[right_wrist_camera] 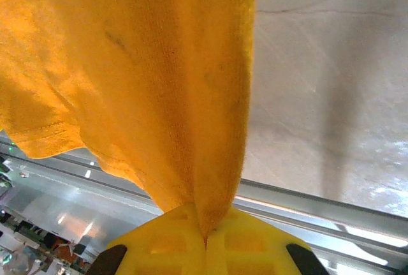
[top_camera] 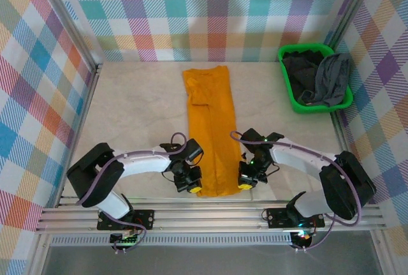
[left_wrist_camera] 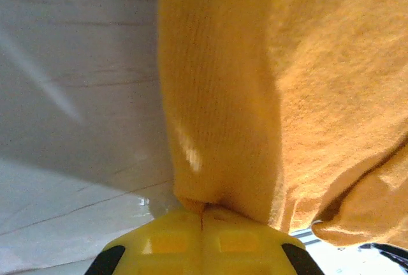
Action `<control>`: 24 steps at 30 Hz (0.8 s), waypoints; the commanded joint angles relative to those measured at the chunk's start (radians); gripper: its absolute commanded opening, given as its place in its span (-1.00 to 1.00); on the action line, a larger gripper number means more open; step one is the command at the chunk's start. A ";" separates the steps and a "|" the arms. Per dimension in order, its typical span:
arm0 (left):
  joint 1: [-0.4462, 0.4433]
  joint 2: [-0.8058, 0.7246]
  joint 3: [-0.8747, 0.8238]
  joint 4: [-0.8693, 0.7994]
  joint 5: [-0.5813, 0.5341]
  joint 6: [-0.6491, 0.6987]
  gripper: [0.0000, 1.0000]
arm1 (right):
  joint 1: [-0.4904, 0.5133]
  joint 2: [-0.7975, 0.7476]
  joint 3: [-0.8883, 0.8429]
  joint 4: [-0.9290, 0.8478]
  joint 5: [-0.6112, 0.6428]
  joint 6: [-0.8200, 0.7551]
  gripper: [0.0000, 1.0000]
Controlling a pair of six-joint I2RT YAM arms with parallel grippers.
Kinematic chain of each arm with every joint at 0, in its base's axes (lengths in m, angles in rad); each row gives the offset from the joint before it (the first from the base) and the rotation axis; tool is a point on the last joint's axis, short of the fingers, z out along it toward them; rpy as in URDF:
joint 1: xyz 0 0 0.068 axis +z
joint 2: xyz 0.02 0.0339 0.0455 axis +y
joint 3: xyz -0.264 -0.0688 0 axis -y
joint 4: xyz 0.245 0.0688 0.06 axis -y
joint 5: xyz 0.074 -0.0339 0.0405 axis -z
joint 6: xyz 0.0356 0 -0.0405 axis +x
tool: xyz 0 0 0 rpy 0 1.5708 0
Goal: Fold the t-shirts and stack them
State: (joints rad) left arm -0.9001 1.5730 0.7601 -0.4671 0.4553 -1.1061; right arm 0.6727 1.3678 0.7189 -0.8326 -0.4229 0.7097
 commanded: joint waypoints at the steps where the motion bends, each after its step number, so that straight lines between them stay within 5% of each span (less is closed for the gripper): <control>1: -0.030 0.027 0.044 0.025 0.003 0.020 -1.00 | -0.004 -0.032 0.019 -0.080 0.011 -0.035 -1.00; 13: 0.008 -0.311 0.051 -0.023 -0.264 -0.148 -1.00 | -0.123 -0.087 0.184 -0.123 0.033 -0.026 -1.00; 19: 0.171 -0.346 0.092 0.025 -0.331 -0.154 -1.00 | -0.221 0.030 0.365 -0.075 0.016 -0.027 -1.00; 24: 0.333 -0.207 0.217 0.057 -0.272 -0.045 -1.00 | -0.276 0.200 0.536 -0.003 -0.006 -0.018 -1.00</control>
State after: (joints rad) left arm -0.6220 1.3022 0.9073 -0.4522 0.1783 -1.2160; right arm 0.4160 1.4990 1.1824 -0.8825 -0.4080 0.6838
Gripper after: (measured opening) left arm 0.055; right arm 0.057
